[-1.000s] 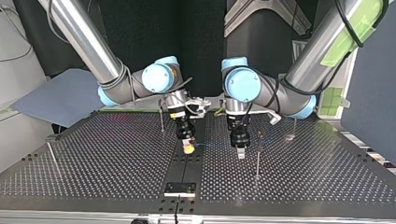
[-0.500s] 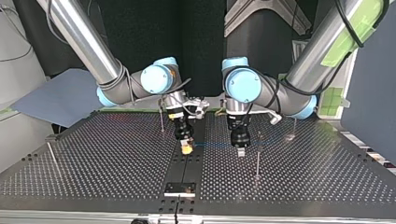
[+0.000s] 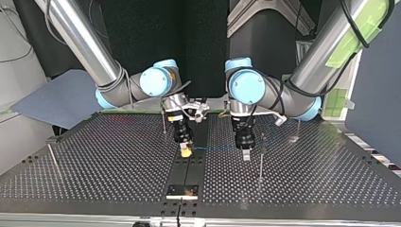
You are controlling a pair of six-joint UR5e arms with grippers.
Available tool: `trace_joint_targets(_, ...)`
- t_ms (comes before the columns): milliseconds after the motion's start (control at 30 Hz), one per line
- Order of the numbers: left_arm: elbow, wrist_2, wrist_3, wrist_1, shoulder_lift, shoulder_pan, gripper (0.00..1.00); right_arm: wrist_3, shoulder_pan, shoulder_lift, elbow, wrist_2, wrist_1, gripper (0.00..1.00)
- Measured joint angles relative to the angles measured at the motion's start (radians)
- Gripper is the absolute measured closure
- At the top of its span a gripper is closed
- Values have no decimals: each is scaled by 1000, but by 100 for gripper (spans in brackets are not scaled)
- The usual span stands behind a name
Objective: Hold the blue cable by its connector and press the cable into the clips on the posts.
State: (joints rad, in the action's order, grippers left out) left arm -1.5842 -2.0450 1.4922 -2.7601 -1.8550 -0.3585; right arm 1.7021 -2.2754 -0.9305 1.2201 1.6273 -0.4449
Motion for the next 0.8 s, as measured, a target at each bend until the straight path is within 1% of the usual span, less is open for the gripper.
trace_joint_targets(67, 0, -6, -2, 3, 0, 0, 42, 0, 1, 0, 0, 0, 2, 100)
trace_joint_targets(100, 0, -7, -4, 5, 0, 0, 42, 1, 1, 0, 0, 0, 3, 100)
trace_joint_targets(167, 0, -7, -6, 8, 0, 1, 48, 1, 1, 0, 0, 0, 6, 100)
trace_joint_targets(200, 0, -6, -8, 10, 0, 1, 48, 1, 1, 0, 0, 0, 9, 100)
trace_joint_targets(233, 0, -5, -10, 12, 0, 2, 51, 1, 0, 0, 0, 1, 11, 100)
trace_joint_targets(267, 0, -3, -11, 14, 0, 2, 60, 1, -1, 0, 0, 2, 12, 100)
trace_joint_targets(300, 0, 1, -12, 17, 0, 2, 60, 0, -2, 0, 0, 3, 13, 100)
trace_joint_targets(367, 0, 7, -13, 19, 0, 2, 69, 0, -3, 0, 0, 6, 15, 100)
trace_joint_targets(400, 0, 10, -14, 20, 0, 3, 69, 0, -4, 0, 0, 8, 15, 100)
trace_joint_targets(467, 0, 15, -15, 21, 0, 3, 78, 0, -5, 0, 0, 10, 15, 100)
trace_joint_targets(533, 0, 20, -15, 21, 0, 2, 78, 0, -6, 0, 0, 10, 15, 100)
trace_joint_targets(567, 0, 21, -15, 21, 0, 2, 83, 1, -7, 0, -1, 11, 15, 100)
trace_joint_targets(633, 0, 23, -15, 21, 0, 1, 83, 1, -7, 0, -1, 11, 15, 100)
trace_joint_targets(667, 0, 23, -14, 21, 0, 1, 85, 1, -7, 0, -1, 11, 15, 100)
trace_joint_targets(733, 0, 24, -13, 20, 0, 1, 85, 0, -7, 0, 0, 11, 15, 100)
trace_joint_targets(767, 0, 24, -13, 19, 0, 0, 87, 0, -7, 0, 0, 11, 16, 100)
trace_joint_targets(800, 0, 24, -12, 18, 0, -1, 87, 0, -7, 0, 0, 11, 16, 100)
